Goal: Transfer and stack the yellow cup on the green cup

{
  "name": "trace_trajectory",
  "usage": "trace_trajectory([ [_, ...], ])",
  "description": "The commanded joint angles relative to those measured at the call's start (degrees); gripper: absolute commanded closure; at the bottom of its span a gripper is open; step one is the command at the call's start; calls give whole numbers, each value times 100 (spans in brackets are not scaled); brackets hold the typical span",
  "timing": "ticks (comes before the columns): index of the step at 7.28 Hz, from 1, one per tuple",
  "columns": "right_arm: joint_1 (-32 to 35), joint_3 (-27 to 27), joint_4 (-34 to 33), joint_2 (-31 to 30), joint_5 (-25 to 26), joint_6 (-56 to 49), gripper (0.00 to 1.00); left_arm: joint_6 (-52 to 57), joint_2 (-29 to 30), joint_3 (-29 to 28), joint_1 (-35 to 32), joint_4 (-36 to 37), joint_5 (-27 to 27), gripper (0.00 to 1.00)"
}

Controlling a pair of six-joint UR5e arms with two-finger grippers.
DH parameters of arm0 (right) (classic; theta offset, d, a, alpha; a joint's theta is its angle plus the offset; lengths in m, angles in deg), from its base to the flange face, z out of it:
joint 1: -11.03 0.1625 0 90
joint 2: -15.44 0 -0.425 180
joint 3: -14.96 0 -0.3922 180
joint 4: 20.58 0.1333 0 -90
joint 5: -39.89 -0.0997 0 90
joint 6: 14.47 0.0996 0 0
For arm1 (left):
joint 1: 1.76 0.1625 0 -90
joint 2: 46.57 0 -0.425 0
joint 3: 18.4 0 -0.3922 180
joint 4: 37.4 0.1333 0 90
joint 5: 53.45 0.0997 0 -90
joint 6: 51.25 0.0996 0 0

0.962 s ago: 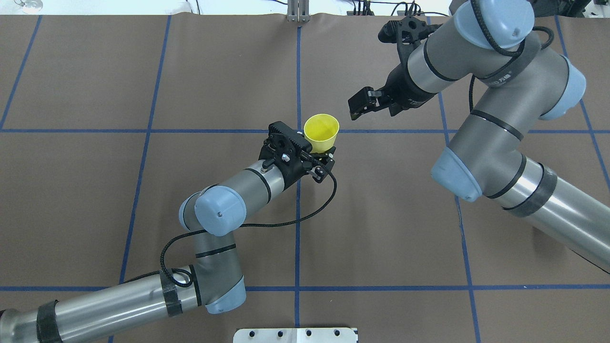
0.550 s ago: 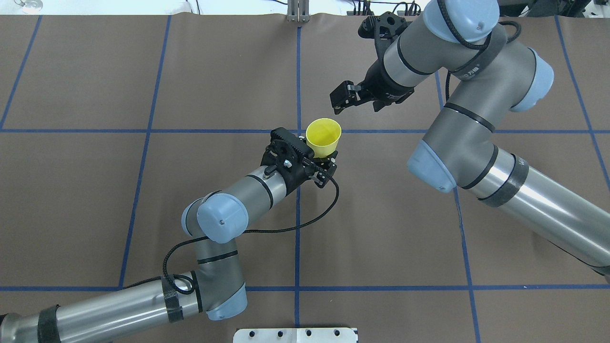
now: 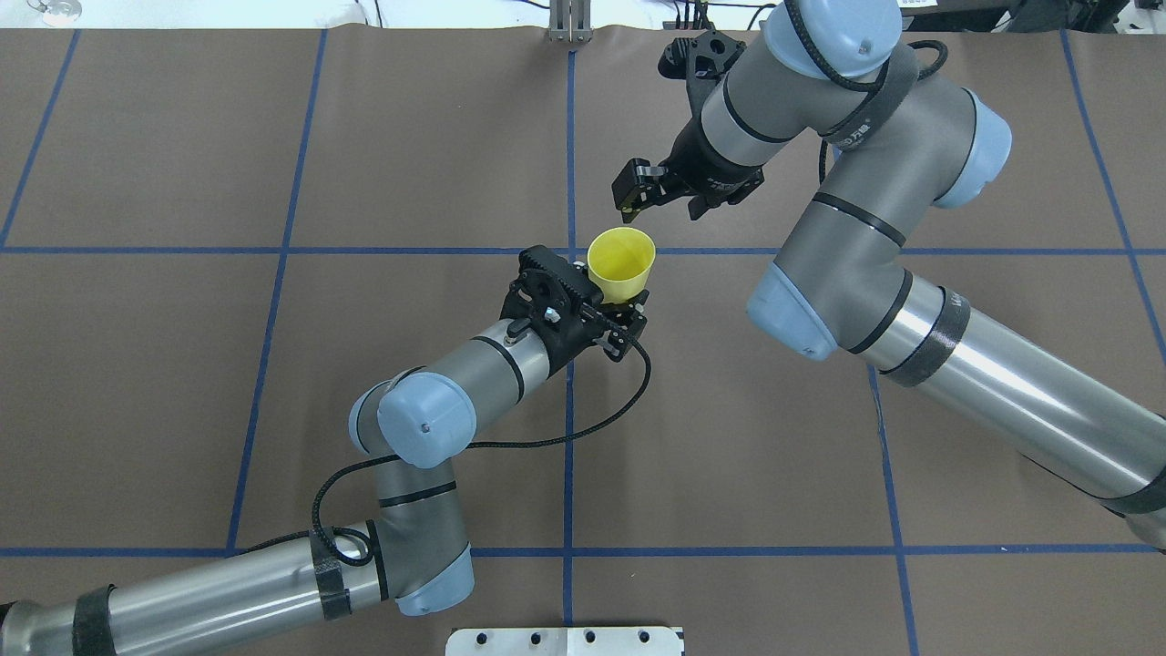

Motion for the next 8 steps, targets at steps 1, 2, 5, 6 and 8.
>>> trace_trajectory([
  [1, -74, 3, -8, -35, -195, 5, 27, -1, 2, 1, 2, -24, 0, 44],
  [2, -92, -15, -8, -35, -318, 5, 31, -1, 2, 1, 2, -24, 0, 44],
  [5, -92, -24, -8, -44, -460, 5, 42, 8, 2, 1, 2, -76, 0, 44],
  [6, -92, -24, -17, -52, -468, 5, 42, 8, 2, 1, 2, -102, 9, 45],
  [8, -92, -32, -8, -61, -495, 5, 50, 8, -7, 1, 2, -103, 9, 46],
])
